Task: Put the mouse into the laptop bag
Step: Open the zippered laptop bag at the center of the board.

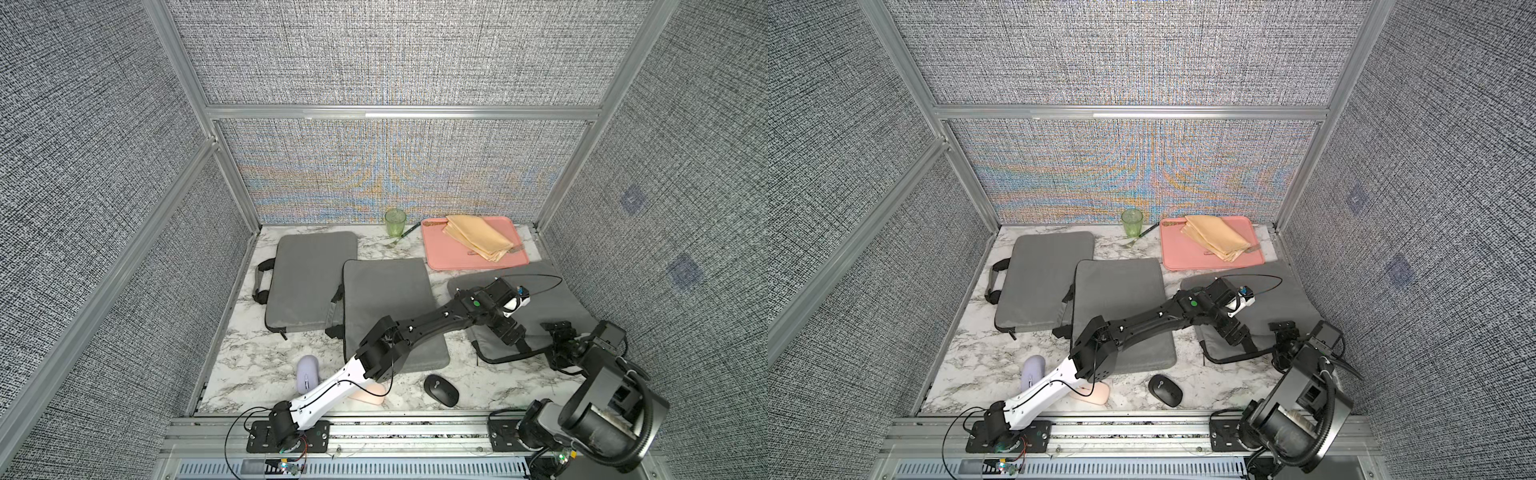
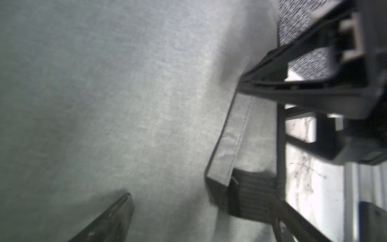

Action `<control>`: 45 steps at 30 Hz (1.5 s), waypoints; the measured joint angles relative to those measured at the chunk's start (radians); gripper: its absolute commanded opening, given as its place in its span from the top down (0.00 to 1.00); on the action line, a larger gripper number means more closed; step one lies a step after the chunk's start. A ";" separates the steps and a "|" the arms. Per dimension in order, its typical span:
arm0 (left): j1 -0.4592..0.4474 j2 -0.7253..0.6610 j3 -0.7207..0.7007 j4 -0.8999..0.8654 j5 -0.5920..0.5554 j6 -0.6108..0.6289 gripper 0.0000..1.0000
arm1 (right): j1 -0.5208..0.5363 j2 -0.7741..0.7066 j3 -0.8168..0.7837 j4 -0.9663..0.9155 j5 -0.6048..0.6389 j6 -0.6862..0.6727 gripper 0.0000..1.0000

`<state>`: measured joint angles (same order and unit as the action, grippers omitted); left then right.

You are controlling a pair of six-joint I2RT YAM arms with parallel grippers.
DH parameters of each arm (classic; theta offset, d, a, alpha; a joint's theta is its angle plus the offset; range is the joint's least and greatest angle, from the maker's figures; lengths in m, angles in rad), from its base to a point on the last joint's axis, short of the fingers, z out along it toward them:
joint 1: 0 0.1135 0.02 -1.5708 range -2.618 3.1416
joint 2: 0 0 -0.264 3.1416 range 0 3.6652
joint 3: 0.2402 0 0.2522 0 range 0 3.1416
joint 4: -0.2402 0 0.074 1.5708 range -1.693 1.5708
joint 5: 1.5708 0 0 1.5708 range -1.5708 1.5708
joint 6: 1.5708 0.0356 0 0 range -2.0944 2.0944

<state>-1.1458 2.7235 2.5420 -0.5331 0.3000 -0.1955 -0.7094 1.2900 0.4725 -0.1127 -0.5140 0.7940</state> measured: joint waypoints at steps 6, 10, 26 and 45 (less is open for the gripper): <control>0.002 -0.019 -0.085 0.110 0.089 -0.053 0.12 | 0.124 0.138 0.020 0.182 0.039 0.046 0.53; 0.003 -0.075 -0.198 0.156 0.099 -0.079 0.20 | 0.240 0.152 0.003 0.260 0.117 0.096 0.77; 0.076 -0.260 -0.585 0.381 0.140 -0.280 0.73 | 0.519 -0.048 -0.103 0.241 0.291 0.180 0.38; 0.180 -0.301 -0.452 0.350 0.221 -0.347 1.00 | 0.773 -0.541 -0.021 -0.265 0.197 -0.042 0.01</control>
<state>-0.9657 2.4229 2.0903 -0.1833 0.5213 -0.5426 0.0639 0.7490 0.4515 -0.3775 -0.3168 0.7517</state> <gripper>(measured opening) 0.064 0.993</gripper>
